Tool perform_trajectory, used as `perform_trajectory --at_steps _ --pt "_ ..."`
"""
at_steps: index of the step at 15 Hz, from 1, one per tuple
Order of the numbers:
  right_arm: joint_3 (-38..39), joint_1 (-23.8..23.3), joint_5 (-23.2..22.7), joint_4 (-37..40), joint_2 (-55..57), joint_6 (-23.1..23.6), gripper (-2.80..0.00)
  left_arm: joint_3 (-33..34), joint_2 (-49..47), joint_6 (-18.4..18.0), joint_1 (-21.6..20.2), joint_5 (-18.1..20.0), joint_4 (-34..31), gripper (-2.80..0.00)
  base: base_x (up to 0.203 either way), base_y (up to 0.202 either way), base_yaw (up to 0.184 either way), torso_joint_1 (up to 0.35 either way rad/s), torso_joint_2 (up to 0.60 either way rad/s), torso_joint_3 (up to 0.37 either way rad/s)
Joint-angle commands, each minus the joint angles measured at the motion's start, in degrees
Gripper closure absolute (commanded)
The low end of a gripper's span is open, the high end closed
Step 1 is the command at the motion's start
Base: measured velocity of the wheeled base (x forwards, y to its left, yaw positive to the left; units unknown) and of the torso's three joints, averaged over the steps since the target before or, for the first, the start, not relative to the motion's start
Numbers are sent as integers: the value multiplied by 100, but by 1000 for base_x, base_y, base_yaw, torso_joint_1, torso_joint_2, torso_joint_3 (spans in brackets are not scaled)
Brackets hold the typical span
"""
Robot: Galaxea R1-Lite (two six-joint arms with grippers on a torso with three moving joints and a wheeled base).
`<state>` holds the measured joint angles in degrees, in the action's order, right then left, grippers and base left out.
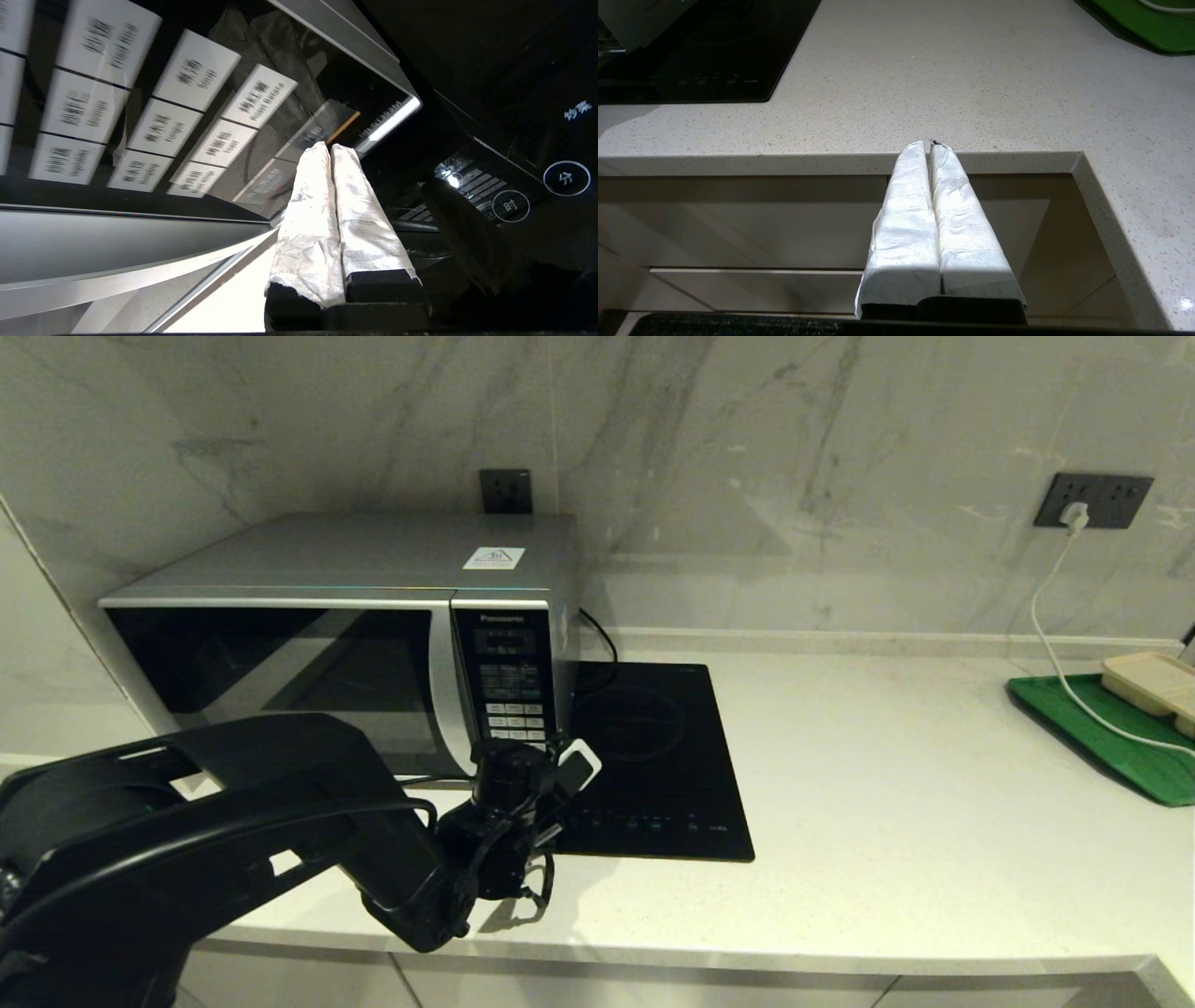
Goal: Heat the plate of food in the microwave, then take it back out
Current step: Open the microwave oven
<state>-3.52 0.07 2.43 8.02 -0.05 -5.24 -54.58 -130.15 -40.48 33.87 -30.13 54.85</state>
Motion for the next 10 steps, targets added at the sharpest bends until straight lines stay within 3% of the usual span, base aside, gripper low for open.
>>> perform_trajectory --at_steps 1,5,10 --pt "1 1 4 6 5 -3 0 -35 -28 -21 -12 -19 35 0 0 0 0 0 0 0" --pt "1 1 4 6 5 -3 0 33 19 -21 -12 -28 142 0 0 0 0 0 0 0" --pt "1 1 4 6 3 -3 0 1225 1084 126 398 -7 169 0 0 0 0 0 0 0"
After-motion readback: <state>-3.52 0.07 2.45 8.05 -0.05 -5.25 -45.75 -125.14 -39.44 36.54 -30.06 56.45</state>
